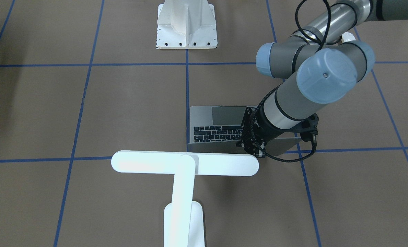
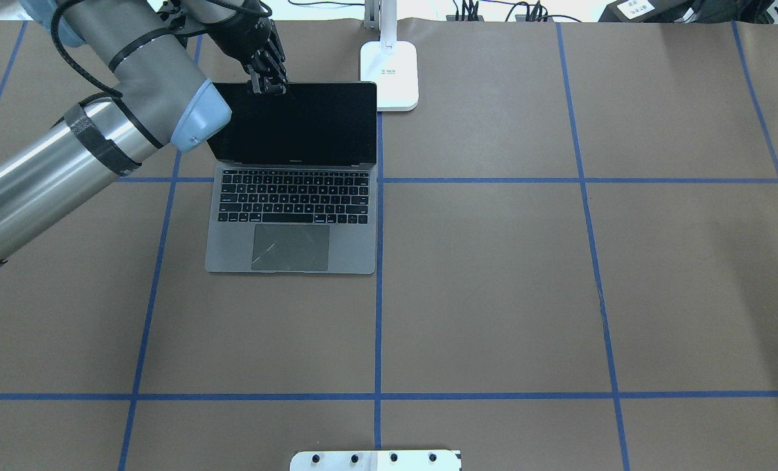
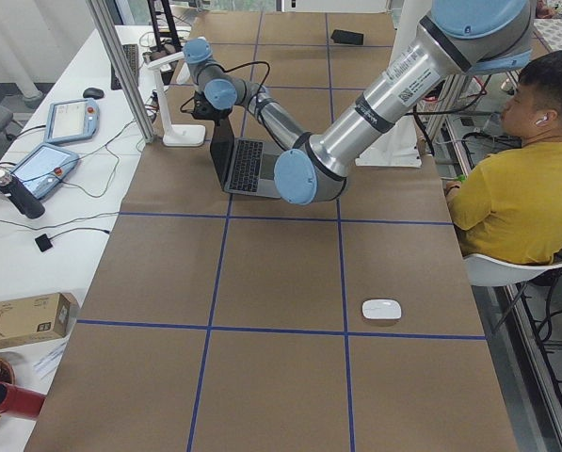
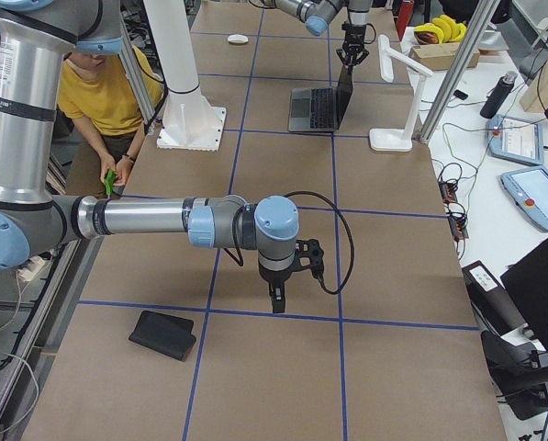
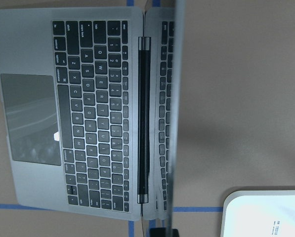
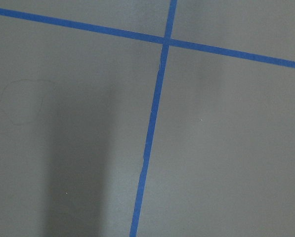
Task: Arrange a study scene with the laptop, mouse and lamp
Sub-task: 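Set the laptop down near the lamp base and open the left gripper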
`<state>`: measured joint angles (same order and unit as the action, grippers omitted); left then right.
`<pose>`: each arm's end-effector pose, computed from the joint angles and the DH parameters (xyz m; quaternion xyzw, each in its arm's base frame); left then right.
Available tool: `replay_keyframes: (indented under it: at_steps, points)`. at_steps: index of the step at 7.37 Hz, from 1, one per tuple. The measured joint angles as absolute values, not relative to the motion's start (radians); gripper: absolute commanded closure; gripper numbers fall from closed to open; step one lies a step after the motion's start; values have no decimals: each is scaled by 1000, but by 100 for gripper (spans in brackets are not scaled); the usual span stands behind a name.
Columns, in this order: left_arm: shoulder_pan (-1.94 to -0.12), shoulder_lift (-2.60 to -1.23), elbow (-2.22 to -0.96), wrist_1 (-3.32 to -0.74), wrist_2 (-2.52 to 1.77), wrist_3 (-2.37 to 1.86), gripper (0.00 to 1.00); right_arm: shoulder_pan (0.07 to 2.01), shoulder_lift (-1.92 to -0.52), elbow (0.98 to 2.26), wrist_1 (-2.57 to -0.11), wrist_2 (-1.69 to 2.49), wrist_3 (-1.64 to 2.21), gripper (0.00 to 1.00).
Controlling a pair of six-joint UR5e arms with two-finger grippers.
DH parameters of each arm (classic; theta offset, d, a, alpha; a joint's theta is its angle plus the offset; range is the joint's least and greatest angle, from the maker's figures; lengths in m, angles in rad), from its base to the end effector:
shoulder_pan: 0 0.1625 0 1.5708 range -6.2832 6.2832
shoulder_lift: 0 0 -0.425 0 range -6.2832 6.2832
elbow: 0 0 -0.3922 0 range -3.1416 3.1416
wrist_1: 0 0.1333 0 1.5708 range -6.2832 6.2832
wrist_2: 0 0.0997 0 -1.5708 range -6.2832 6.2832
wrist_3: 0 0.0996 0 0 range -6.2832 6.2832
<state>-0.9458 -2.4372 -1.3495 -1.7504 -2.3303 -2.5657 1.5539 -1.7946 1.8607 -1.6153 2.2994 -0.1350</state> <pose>0.3910 -0.6525 0.1777 -0.3487 0.3638 -0.6181 0.6033 0.0602 -0.3994 0.6231 0.0311 -0.3551 -0.0747 0.9313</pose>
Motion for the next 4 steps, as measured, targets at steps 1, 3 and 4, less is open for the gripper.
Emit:
replay_keyframes:
  at_steps: [1, 3, 4]
  points:
    - [-945, -2436, -1348, -1751, -2329, -2566, 100, 1554, -1795, 1861, -1615, 2299, -135, 0]
    - [-943, -2433, -1347, -1753, -2329, -2565, 86, 1554, -1795, 1861, -1616, 2299, -135, 0]
    - [-942, -2432, -1347, -1753, -2329, -2565, 69, 1554, -1795, 1861, -1617, 2299, -135, 0]
